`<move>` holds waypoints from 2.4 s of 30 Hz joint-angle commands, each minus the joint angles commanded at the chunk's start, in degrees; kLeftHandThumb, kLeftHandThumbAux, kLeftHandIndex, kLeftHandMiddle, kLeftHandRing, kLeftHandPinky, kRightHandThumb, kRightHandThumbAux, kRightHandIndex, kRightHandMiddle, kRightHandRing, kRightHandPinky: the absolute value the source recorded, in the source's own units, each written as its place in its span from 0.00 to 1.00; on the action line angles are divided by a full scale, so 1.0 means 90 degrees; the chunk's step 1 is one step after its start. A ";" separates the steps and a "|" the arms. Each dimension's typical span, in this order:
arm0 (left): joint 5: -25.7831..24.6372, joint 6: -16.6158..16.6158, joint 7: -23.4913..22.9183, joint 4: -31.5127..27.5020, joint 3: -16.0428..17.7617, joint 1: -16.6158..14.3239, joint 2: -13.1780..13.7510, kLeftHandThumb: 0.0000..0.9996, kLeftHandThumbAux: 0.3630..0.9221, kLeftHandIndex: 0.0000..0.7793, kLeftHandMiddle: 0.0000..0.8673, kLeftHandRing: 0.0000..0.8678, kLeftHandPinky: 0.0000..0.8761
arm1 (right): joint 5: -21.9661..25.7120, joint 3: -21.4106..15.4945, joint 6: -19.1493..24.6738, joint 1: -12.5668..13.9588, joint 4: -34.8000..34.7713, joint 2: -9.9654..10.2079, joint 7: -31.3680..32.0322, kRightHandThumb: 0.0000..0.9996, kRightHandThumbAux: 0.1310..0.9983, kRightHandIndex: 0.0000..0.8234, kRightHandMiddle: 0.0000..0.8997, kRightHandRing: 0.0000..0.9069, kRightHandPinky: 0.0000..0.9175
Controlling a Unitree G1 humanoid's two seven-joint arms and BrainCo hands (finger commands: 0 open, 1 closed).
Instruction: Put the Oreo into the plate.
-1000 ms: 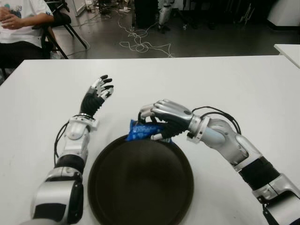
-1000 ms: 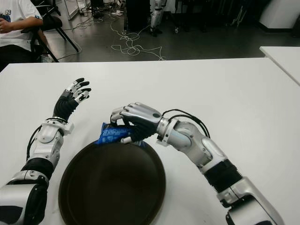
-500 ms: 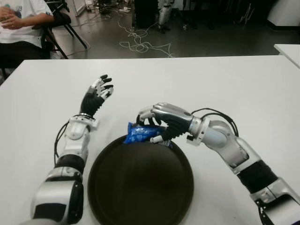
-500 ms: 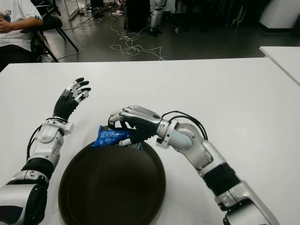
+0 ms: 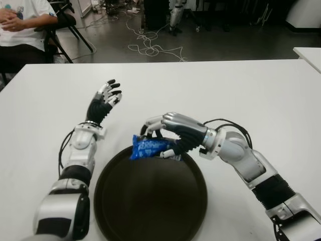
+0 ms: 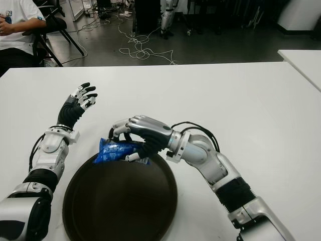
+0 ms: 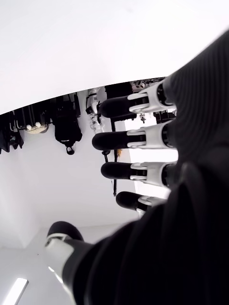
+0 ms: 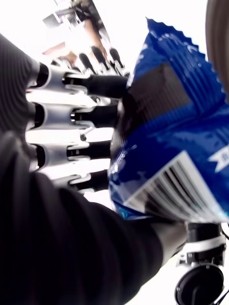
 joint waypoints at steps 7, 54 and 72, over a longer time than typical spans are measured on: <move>-0.0022 0.0074 -0.0057 -0.0038 -0.0008 -0.0008 0.0000 0.24 0.44 0.13 0.20 0.20 0.24 | -0.0296 0.0086 -0.0397 -0.0212 0.0616 -0.0023 0.0043 0.01 0.74 0.01 0.00 0.00 0.00; -0.0130 0.0115 -0.0222 -0.0098 0.0039 0.0012 -0.0030 0.24 0.36 0.13 0.20 0.20 0.22 | -0.0624 -0.0024 -0.0204 -0.0279 0.0603 -0.0109 0.0048 0.00 0.30 0.00 0.00 0.00 0.00; -0.0063 0.0017 -0.0159 0.0036 0.0026 -0.0018 -0.0005 0.23 0.31 0.13 0.20 0.18 0.18 | -0.0311 -0.0931 -0.0496 -0.1449 0.2245 -0.0490 -0.0398 0.00 0.24 0.00 0.00 0.00 0.00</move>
